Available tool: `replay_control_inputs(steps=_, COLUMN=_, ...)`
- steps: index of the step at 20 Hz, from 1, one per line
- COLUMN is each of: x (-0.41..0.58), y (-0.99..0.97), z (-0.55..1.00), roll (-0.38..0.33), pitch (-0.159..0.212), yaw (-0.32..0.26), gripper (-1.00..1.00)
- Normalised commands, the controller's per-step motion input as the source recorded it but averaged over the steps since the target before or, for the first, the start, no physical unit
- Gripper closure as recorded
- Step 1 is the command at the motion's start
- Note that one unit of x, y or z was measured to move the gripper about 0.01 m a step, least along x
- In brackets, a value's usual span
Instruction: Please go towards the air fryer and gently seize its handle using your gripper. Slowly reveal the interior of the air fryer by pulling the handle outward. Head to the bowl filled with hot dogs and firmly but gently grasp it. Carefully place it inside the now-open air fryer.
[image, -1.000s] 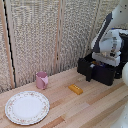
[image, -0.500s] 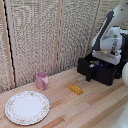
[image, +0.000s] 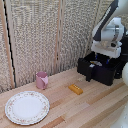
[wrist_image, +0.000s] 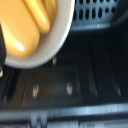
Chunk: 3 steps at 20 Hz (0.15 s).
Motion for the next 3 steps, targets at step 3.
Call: replay_control_inputs(steps=3, x=0.055, y=0.04, z=0.79, roll=0.010, pitch=0.036, yaw=-0.149, gripper=-1.00)
